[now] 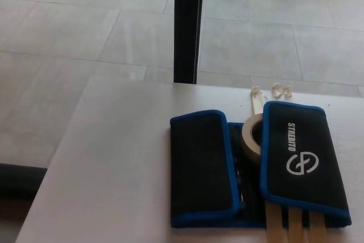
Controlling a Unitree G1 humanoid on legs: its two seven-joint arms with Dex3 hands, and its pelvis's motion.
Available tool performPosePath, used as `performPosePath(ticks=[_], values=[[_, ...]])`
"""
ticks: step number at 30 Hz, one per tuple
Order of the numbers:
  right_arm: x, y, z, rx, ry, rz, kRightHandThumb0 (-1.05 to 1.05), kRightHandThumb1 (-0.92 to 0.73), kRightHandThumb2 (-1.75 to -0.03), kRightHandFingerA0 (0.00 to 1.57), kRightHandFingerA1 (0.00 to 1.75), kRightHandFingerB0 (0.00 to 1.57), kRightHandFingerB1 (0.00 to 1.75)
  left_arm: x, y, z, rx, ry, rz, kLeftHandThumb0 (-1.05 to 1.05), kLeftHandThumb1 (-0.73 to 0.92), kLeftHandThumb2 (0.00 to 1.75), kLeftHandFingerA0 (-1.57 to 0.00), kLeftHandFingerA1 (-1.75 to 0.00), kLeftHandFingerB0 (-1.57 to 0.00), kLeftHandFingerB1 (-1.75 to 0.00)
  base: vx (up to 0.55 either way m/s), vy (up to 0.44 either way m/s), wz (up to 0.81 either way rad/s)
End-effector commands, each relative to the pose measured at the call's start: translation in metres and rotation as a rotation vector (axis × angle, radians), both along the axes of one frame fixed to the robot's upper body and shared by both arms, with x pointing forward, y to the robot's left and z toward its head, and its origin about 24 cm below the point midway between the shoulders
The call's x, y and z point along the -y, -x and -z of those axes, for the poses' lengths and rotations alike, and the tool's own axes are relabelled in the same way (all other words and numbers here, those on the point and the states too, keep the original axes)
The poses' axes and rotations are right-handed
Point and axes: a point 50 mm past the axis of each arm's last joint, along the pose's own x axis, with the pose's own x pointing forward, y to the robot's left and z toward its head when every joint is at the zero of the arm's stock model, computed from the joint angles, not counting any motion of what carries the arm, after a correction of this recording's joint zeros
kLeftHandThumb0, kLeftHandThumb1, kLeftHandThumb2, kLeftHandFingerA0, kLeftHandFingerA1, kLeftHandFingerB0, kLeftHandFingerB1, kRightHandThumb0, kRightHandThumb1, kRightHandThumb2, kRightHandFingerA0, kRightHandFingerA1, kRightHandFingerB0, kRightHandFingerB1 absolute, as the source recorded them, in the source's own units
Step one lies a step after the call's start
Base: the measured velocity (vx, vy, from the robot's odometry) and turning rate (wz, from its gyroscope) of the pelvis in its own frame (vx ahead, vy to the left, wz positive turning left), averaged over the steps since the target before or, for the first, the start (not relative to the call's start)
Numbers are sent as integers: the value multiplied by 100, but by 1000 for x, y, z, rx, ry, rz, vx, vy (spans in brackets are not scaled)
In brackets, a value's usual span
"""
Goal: The robot uses its right hand to open a black folded toolkit cover kept in the middle of the desk
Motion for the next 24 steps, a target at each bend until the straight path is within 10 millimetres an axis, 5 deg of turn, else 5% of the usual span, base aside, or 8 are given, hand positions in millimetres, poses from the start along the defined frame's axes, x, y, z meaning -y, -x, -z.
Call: performPosePath(ticks=[1, 2, 7, 20, 21, 24], values=[[-131, -40, -2, -181, 565, -502, -50, -65, -59, 39, 45, 30, 32, -7, 7, -3, -17, -11, -33, -61, 47, 87, -35, -69, -31, -58, 0, 0, 0], [-157, -47, 2, -213, 687, -603, -56, -63, -59, 39, 42, 30, 33, -7, 7, -4, -3, -6, -39, -57, 43, 87, -36, -69, -29, -58, 0, 0, 0], [-199, -54, 21, -359, 915, -787, -64, -64, -60, 31, 45, 30, 32, -8, 5, -5, 7, -4, -52, -60, 45, 86, -34, -69, -30, -59, 0, 0, 0], [-259, -52, 72, -554, 1246, -1132, -66, -67, -61, 28, 48, 32, 31, -8, 2, -7, -1, -14, -27, -62, 46, 87, -35, -69, -32, -59, 0, 0, 0], [-262, -51, 76, -554, 1241, -1160, -66, -67, -61, 26, 49, 32, 31, -8, 2, -7, -5, -16, -30, -53, 61, 57, -36, -74, -40, -54, 0, 0, 0], [-267, -51, 82, -560, 1251, -1190, -66, -66, -61, 27, 51, 32, 32, -8, 2, -7, 2, -14, -38, -53, 61, 58, -36, -73, -41, -53, 0, 0, 0]])
